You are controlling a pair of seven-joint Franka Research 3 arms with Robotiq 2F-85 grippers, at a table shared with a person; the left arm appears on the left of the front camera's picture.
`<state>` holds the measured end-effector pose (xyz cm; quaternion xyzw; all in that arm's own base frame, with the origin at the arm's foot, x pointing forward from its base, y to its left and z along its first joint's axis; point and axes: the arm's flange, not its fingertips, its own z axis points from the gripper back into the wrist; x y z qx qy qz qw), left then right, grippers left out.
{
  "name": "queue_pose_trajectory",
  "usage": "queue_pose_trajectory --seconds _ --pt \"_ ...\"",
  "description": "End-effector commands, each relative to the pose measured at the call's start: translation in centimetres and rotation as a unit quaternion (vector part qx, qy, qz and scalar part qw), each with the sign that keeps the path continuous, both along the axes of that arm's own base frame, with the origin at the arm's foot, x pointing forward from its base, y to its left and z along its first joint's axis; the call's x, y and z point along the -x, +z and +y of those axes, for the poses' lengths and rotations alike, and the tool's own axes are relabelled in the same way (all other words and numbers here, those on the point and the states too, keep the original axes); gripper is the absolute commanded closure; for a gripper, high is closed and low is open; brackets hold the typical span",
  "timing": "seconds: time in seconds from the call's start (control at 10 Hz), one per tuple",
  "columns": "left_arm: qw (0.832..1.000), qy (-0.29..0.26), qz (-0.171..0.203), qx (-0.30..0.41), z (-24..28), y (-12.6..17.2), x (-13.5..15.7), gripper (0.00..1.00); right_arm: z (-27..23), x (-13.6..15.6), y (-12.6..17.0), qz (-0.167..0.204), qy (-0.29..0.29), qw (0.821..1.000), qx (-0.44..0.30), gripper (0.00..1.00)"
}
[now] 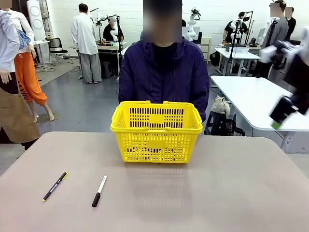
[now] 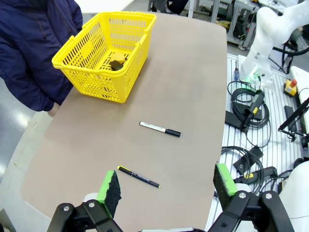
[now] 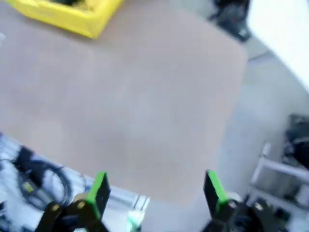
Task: Place the items the person wants into the basket.
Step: Pick up the item the person points to and place it in the Market Basket.
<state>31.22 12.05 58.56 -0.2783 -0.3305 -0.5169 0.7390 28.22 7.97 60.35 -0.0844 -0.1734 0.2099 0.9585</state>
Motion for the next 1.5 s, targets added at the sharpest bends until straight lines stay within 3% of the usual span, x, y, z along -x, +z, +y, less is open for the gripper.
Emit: queue_pose_trajectory --seconds 0.0,0.3,0.4,0.5,1.3,1.4 --pt "1.000 -0.005 -0.005 0.008 0.0 0.1 0.0 0.00 -2.4 -1.4 -1.0 0.015 -0.057 0.997 -0.056 0.00" --pt "1.000 -0.005 -0.005 0.008 0.0 0.1 0.0 0.00 -5.6 -3.7 -1.3 0.026 -0.096 0.988 -0.120 0.00" --pt "1.000 -0.005 -0.005 0.008 0.0 0.1 0.0 0.00 -6.0 -4.8 -1.4 0.036 -0.137 0.981 -0.130 0.00" --pt "1.000 -0.005 -0.005 0.008 0.0 0.1 0.0 0.00 -6.1 -2.1 -1.7 0.028 -0.081 0.992 -0.092 0.00" --pt "1.000 -0.005 -0.005 0.008 0.0 0.1 0.0 0.00 -5.7 -2.2 -1.2 0.025 -0.084 0.991 -0.097 0.00" --pt "1.000 -0.005 -0.005 0.008 0.0 0.1 0.0 0.00 -9.3 -0.5 1.6 0.077 0.028 0.985 -0.154 0.00"
